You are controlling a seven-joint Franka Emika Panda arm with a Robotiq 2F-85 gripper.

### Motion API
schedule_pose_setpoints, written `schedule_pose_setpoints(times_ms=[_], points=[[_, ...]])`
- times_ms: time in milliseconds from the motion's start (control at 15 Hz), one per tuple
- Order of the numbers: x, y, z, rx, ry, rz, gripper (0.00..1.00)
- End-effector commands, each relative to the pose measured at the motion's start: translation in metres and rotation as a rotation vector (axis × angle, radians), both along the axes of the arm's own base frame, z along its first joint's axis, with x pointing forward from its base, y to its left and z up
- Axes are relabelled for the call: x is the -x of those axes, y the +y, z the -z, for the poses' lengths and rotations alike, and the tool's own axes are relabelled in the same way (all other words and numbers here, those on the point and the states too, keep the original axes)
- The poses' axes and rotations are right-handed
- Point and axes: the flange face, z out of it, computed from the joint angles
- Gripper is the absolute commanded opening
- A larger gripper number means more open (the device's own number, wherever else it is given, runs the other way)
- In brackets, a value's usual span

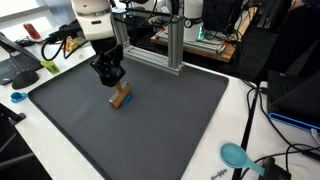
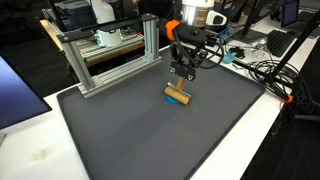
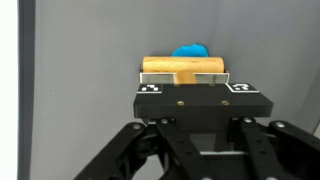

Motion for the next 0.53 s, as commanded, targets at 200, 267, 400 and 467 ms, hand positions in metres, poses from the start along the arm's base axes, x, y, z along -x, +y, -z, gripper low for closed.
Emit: schedule_pose_setpoints(times_ms=[200, 267, 400, 467], points=[[0.016, 0.017, 0.067, -0.115, 0.105, -0.044, 0.22], [0.016, 0.015, 0.063, -0.107, 0.099, -0.029, 0.22], [0.019, 0.012, 0.051, -0.092, 0.068, 0.002, 0.22], [0.02, 0.012, 0.047, -0.085, 0.061, 0.016, 0.22]])
